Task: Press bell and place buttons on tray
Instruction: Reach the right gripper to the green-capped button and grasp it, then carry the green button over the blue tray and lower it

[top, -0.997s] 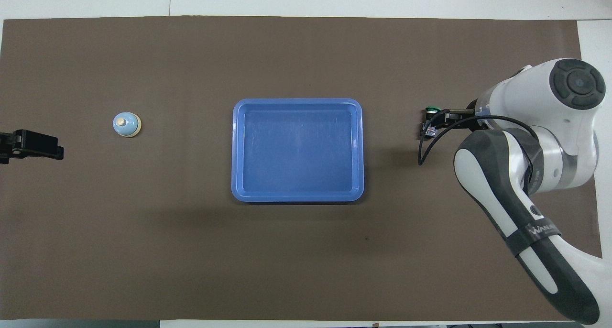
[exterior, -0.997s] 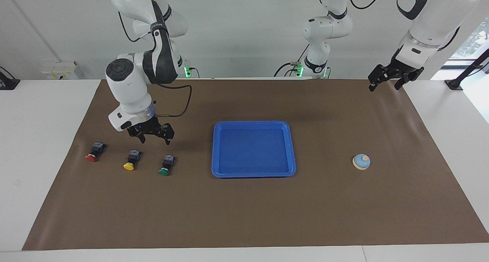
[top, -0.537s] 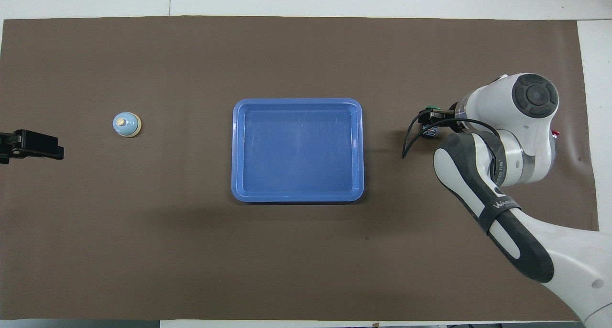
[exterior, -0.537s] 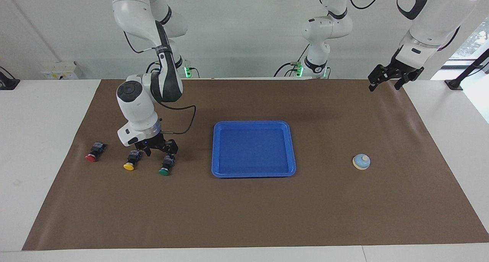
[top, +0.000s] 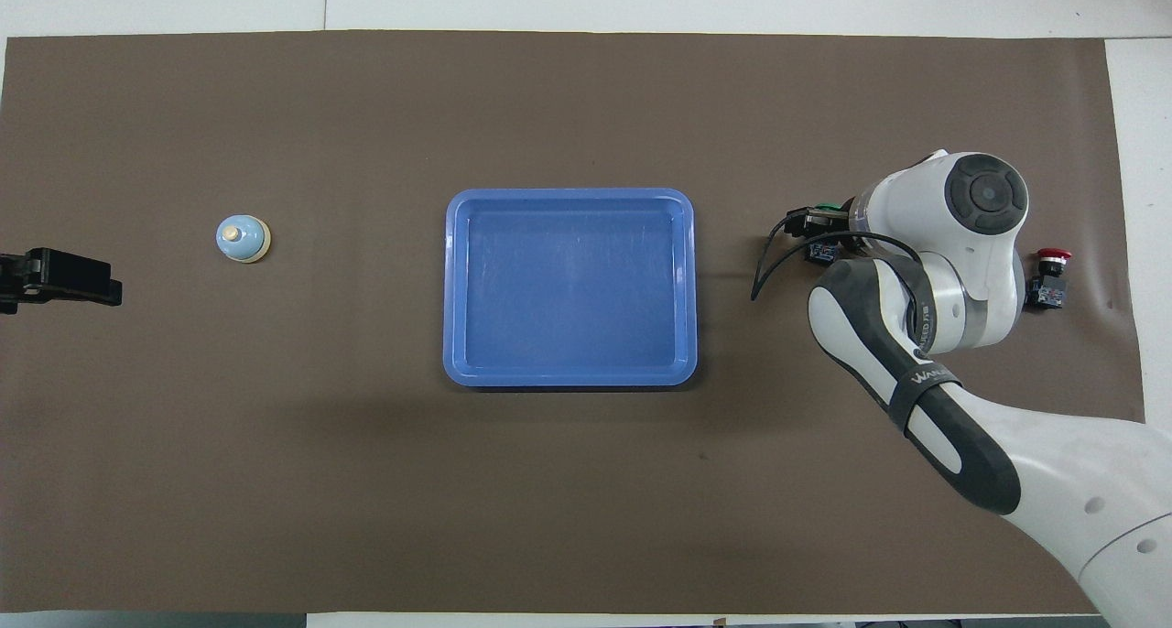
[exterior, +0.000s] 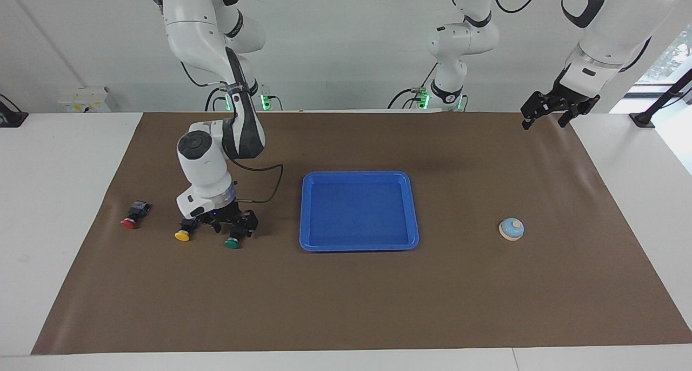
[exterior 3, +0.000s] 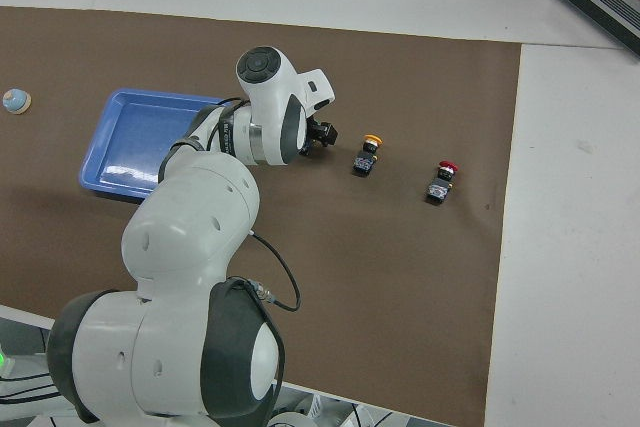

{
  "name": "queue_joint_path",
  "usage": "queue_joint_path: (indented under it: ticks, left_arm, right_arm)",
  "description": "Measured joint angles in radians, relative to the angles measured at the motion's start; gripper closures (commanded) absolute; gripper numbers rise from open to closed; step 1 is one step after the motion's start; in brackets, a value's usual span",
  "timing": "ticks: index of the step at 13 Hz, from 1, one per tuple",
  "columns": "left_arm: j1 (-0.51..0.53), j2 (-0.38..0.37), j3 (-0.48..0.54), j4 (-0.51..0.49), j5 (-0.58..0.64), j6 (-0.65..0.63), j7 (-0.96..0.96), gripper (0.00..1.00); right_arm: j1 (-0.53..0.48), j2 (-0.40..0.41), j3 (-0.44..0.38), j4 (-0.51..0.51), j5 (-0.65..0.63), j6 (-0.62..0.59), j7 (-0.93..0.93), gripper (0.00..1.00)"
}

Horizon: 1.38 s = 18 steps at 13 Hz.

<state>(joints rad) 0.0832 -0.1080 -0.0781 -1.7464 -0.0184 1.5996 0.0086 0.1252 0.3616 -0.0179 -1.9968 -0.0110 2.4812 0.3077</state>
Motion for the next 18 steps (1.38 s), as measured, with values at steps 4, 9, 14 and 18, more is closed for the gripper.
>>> queue_joint_path:
  ticks: [4, 9, 14, 18]
  left_arm:
    - [0.000, 0.000, 0.000, 0.000, 0.000, 0.000, 0.000, 0.00]
    - [0.000, 0.000, 0.000, 0.000, 0.000, 0.000, 0.000, 0.00]
    - [0.000, 0.000, 0.000, 0.000, 0.000, 0.000, 0.000, 0.00]
    - [0.000, 0.000, 0.000, 0.000, 0.000, 0.000, 0.000, 0.00]
  right_arm:
    - [0.000, 0.005, 0.000, 0.000, 0.000, 0.001, 0.001, 1.00]
    - [0.013, 0.005, 0.000, 0.034, 0.000, -0.048, 0.001, 1.00]
    - [0.159, -0.013, 0.006, 0.324, 0.050, -0.420, 0.148, 1.00]
    - [0.335, -0.004, 0.008, 0.349, 0.051, -0.435, 0.300, 1.00]
